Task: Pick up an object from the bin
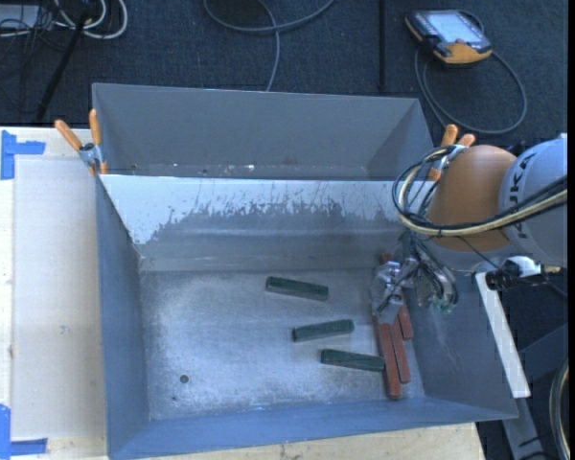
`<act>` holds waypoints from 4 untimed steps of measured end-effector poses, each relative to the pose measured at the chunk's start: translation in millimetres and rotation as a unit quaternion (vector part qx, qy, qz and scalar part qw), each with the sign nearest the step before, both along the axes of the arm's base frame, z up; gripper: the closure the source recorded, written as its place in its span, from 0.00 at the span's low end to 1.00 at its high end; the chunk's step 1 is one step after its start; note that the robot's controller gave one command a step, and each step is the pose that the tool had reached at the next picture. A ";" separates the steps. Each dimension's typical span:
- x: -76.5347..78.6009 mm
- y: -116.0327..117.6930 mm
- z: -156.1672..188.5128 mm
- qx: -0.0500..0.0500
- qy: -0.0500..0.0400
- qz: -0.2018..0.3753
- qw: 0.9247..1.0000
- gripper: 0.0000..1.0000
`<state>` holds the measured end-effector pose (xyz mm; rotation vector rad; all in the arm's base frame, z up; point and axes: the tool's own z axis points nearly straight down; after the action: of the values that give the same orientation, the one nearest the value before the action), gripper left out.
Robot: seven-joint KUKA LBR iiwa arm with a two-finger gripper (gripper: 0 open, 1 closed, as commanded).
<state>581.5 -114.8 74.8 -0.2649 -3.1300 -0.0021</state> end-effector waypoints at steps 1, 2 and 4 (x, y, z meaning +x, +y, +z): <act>-0.6 0.8 -3.6 -0.001 -0.002 0.001 1.000 0.00; -0.7 0.9 -3.7 -0.001 -0.002 0.001 1.000 0.00; -52.7 75.3 -5.1 0.000 0.000 0.020 1.000 1.00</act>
Offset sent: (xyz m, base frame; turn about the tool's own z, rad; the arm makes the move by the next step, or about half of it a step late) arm 0.0000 0.0000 0.0000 0.0000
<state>528.8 -39.5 69.8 -0.2013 -3.1353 -0.0008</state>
